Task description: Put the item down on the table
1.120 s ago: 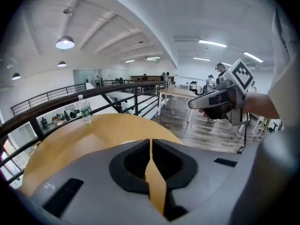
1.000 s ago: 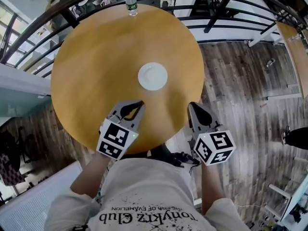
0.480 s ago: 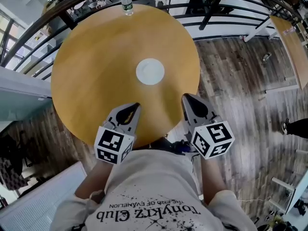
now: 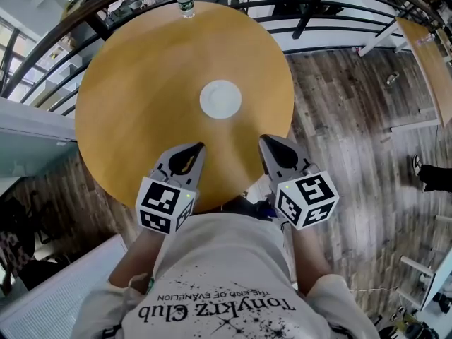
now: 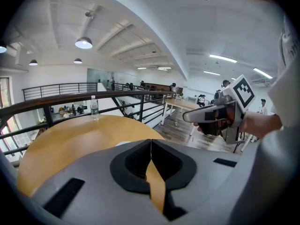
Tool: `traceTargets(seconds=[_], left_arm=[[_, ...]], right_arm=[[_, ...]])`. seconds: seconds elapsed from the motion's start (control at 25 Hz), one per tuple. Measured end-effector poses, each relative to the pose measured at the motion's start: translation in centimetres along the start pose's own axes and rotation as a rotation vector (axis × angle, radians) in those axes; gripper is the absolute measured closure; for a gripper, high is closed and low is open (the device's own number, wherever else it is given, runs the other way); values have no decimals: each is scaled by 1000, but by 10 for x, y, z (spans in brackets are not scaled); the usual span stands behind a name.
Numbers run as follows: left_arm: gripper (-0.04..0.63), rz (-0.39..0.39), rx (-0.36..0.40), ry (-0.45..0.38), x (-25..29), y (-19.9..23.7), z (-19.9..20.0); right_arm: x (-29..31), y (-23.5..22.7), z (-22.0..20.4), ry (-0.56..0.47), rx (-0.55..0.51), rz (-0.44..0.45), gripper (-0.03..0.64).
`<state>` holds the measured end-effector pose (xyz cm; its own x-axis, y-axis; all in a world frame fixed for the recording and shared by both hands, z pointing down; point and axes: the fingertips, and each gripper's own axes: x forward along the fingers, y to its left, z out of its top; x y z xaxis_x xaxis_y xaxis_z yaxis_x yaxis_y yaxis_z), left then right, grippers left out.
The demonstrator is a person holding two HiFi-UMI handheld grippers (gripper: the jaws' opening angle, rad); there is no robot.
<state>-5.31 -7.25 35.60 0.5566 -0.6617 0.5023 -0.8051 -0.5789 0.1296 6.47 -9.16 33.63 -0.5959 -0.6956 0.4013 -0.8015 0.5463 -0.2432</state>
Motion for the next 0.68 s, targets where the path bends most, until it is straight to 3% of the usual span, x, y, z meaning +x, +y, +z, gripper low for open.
traceTargets(seconds=[0.68], left_arm=[[571,-11,25,22,4,4,-6]], right_arm=[[-1,-1,-5,7,9,-16,592]])
